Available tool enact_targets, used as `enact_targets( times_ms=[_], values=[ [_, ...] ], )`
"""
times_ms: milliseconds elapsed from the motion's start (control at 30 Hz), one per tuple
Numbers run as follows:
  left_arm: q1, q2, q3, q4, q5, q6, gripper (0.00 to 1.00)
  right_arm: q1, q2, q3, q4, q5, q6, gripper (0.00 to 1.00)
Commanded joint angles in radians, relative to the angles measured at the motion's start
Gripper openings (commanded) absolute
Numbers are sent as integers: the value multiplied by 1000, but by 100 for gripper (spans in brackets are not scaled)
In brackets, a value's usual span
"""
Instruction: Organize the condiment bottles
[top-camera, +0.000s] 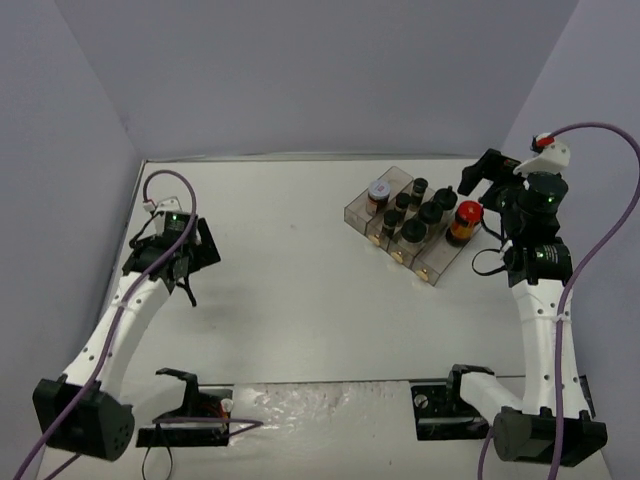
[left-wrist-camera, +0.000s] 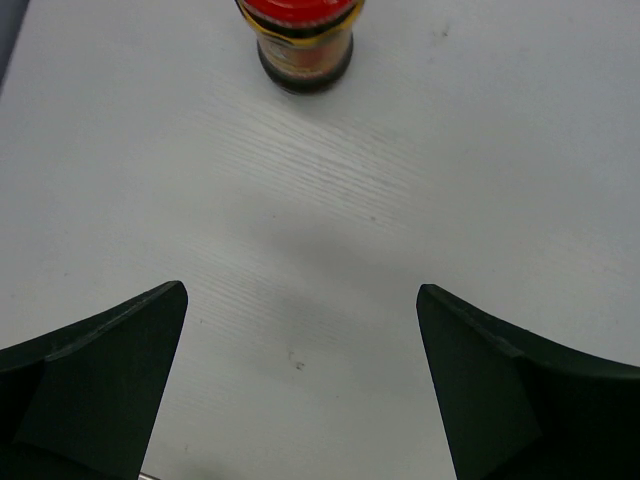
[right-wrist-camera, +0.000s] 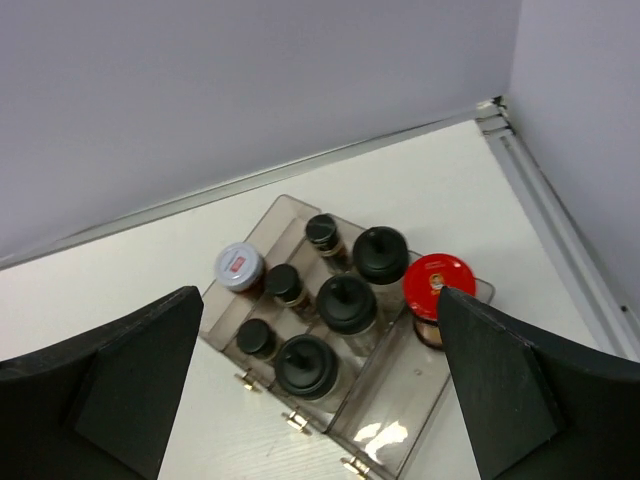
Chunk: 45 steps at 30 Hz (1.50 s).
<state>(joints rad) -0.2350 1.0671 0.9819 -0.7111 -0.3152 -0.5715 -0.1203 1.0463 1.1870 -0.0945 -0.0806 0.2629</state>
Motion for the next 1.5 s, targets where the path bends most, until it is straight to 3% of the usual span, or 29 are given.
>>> enact_targets(
  times_ms=[0, 200, 600, 1167, 1467],
  values=[
    [108, 104, 128, 164, 30, 75, 97, 62, -45, -33, -32, -87, 11, 100],
    [191, 283, 190, 317, 55, 157, 97, 110, -82, -54, -50, -157, 26, 100],
    [280, 582, 422, 283, 96, 209, 97, 148, -127, -95, -48, -246, 30, 100],
    [284, 577, 344, 241, 126, 166, 96, 149, -127, -111, -47, -269, 22, 100],
    [283, 581, 358, 254, 149, 198, 73, 151, -158, -130, -47, -275, 28, 100]
  ],
)
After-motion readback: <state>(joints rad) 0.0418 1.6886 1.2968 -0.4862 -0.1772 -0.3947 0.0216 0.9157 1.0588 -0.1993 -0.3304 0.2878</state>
